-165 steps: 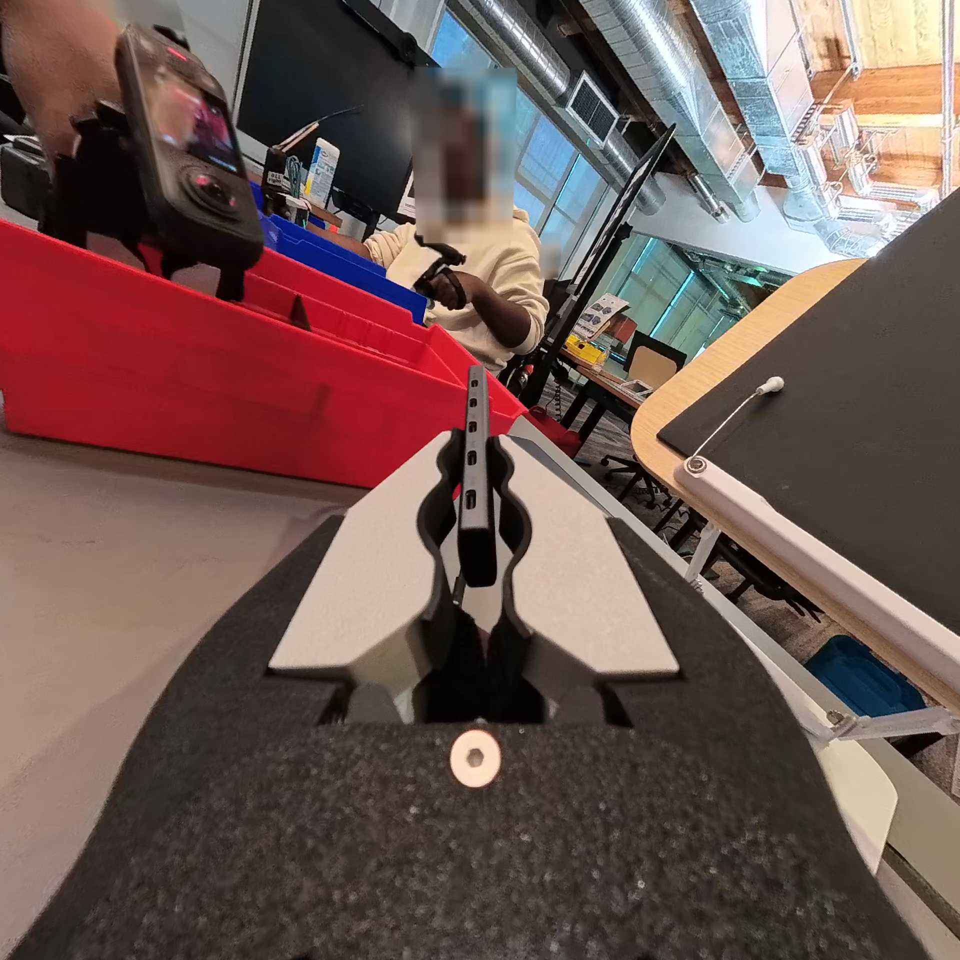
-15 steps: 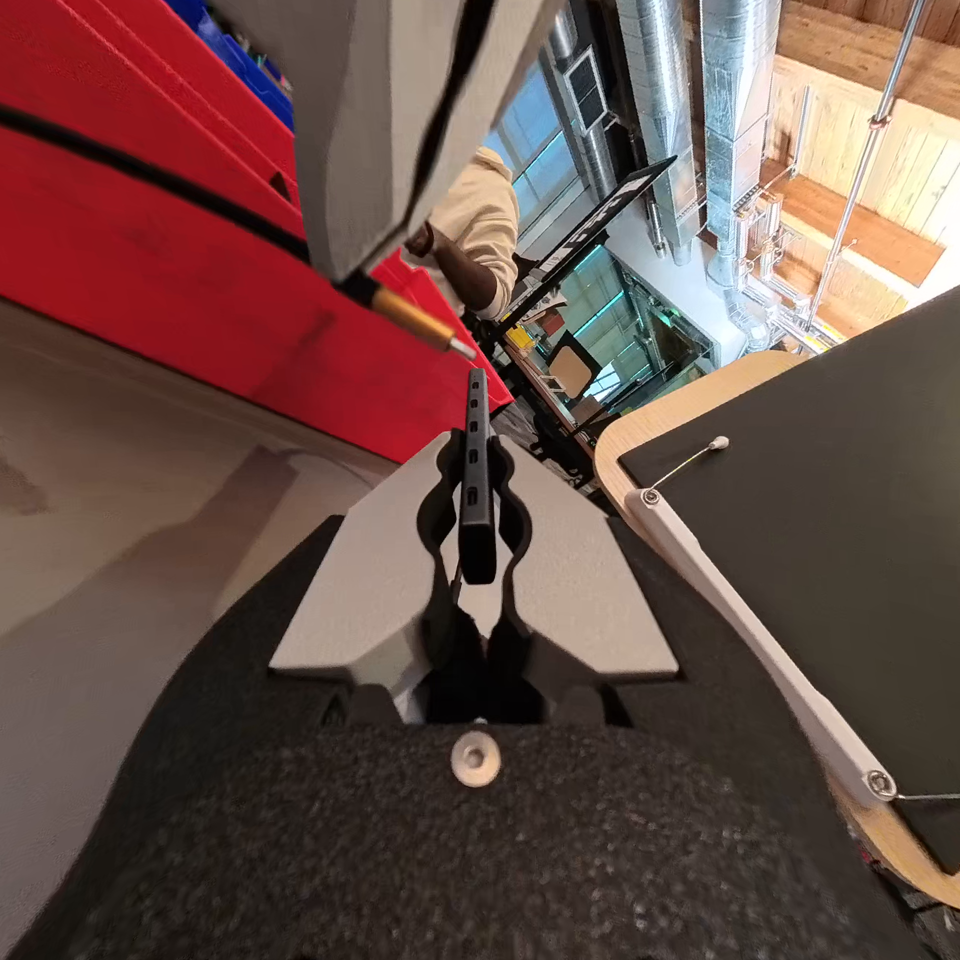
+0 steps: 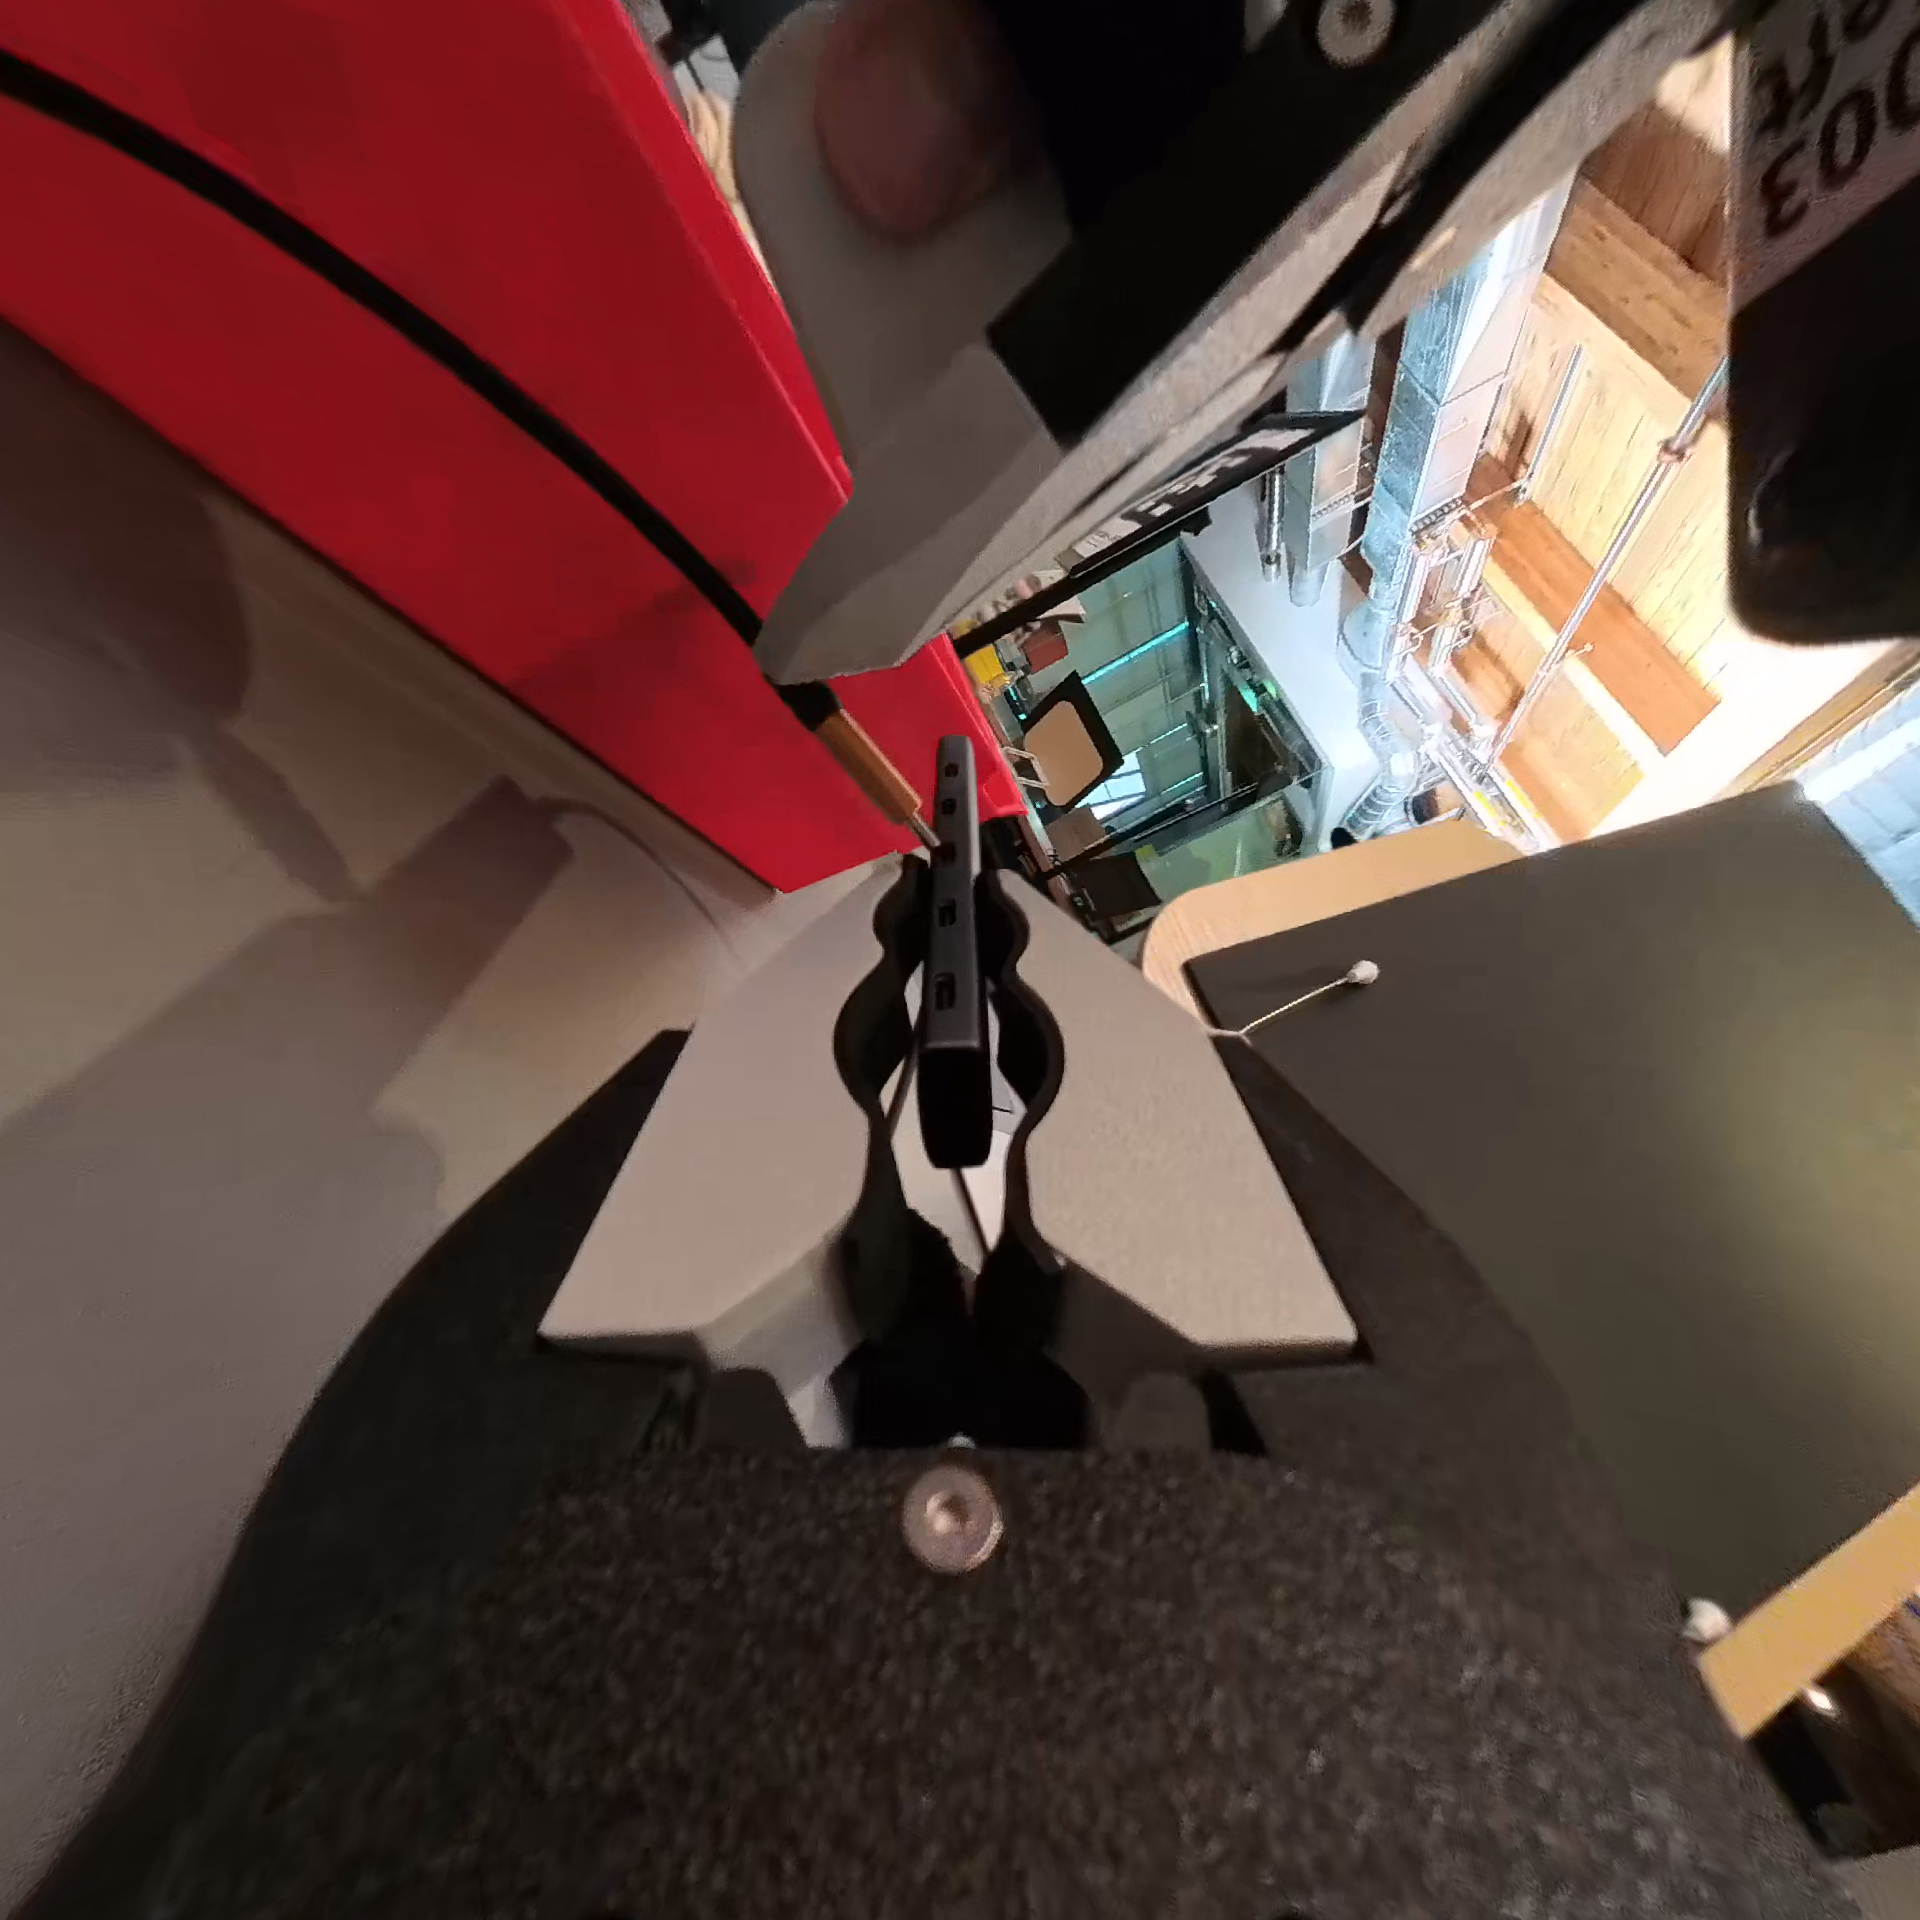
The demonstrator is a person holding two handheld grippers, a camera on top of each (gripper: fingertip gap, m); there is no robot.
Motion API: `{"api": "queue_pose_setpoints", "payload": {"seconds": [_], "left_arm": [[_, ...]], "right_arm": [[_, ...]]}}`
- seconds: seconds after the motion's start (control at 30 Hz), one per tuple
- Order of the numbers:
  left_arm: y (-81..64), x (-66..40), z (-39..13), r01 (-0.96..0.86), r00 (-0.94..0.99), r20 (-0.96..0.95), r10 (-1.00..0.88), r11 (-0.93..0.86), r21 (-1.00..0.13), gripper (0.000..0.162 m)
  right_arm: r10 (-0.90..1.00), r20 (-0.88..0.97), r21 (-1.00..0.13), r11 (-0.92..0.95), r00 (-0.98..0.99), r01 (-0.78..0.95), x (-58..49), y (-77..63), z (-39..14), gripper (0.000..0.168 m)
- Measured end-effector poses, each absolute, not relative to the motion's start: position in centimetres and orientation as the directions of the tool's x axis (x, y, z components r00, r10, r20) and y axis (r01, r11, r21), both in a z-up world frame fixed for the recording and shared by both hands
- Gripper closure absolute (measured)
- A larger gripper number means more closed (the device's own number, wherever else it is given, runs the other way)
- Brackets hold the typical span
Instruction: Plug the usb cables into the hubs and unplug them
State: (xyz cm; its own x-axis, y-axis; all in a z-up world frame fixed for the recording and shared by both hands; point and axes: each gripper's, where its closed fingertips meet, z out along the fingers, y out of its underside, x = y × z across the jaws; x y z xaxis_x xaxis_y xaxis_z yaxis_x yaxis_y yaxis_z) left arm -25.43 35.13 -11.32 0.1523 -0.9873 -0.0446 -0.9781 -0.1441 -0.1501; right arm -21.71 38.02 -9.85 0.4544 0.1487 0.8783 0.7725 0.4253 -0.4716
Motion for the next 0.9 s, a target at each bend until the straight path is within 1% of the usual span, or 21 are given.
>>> {"api": "queue_pose_setpoints", "payload": {"seconds": [0.13, 0.37, 0.63, 0.9], "left_arm": [[35.5, -25.5, -11.8, -0.976, 0.164, -0.038, -0.986, -0.157, -0.149, 0.158], [35.6, -25.6, -11.9, -0.976, 0.17, -0.035, -0.985, -0.164, -0.145, 0.158], [35.2, -25.8, -12.2, -0.982, 0.157, -0.017, -0.988, -0.154, -0.107, 0.158], [35.2, -25.8, -12.7, -0.983, 0.163, -0.006, -0.987, -0.162, -0.082, 0.158]], "right_arm": [[0.122, 0.907, -0.415, 0.412, 0.403, 0.811, -21.9, 38.2, -10.3, 0.16], [0.133, 0.926, -0.376, 0.398, 0.352, 0.837, -22.2, 38.4, -11.2, 0.16], [0.138, 0.924, -0.381, 0.395, 0.356, 0.836, -22.3, 38.5, -11.3, 0.16], [0.132, 0.931, -0.363, 0.399, 0.339, 0.842, -22.5, 38.4, -11.4, 0.16]]}}
